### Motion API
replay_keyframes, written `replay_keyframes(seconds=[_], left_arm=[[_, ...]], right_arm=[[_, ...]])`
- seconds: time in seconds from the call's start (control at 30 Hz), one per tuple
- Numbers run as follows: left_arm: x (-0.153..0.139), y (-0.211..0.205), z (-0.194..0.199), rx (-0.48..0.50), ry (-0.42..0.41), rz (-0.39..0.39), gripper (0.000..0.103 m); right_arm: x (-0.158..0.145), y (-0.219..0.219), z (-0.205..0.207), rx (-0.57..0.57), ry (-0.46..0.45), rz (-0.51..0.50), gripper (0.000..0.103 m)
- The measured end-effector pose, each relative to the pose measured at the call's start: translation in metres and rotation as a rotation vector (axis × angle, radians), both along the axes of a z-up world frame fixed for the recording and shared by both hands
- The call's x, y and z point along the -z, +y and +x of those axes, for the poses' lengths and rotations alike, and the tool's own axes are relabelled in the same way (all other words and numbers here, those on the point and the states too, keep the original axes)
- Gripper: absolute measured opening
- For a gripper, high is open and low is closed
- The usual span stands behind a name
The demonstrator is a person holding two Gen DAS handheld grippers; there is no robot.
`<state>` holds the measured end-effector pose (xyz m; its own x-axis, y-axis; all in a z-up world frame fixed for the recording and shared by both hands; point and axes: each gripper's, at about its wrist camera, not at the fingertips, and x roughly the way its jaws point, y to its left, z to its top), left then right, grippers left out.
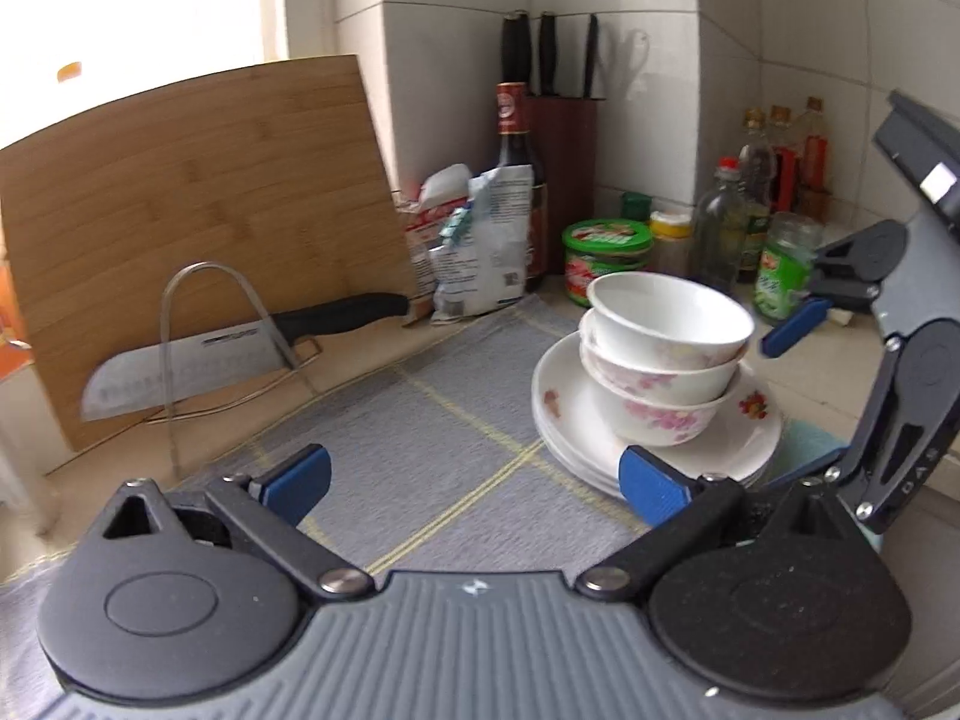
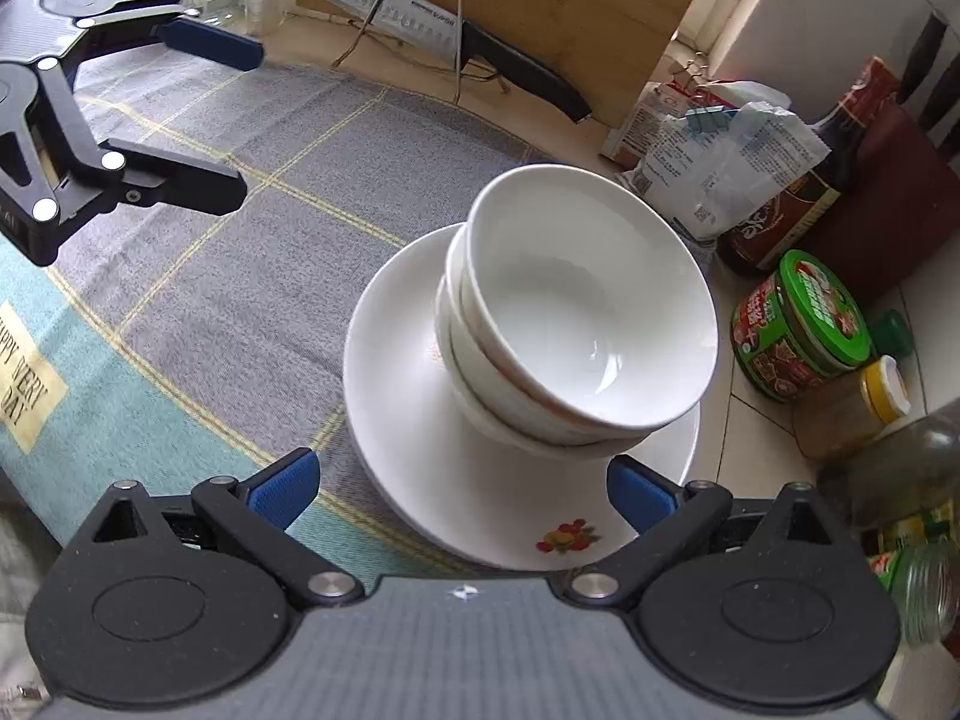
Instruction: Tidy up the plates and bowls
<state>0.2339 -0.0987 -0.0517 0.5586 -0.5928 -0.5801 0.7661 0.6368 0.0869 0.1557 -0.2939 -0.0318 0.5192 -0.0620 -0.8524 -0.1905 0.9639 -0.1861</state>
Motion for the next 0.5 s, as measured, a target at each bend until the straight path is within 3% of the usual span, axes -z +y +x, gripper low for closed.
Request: replay_keyframes(seconds=[0.1, 0.27, 0.37, 0.5], left_arm=[[-0.009, 0.013, -0.012, -0.092, 0.003, 0.035, 0.102], [-0.025, 0.027, -0.029, -0.108, 0.091, 0.034, 0.102], [-0.033, 0.03, -0.041, -0.131, 0.101, 0.061, 0.102], [-0.042, 0.032, -0.054, -0.119, 0.112, 0.049, 0.102]], right_arm=[[-0.009, 0.018, -0.009, 0.251, -0.026, 0.031, 0.103], [-0.023, 0.037, -0.037, 0.591, -0.114, 0.059, 0.103], [-0.033, 0.046, -0.058, 0.697, -0.162, 0.124, 0.103], [-0.042, 0.06, -0.081, 0.791, -0.228, 0.118, 0.103]])
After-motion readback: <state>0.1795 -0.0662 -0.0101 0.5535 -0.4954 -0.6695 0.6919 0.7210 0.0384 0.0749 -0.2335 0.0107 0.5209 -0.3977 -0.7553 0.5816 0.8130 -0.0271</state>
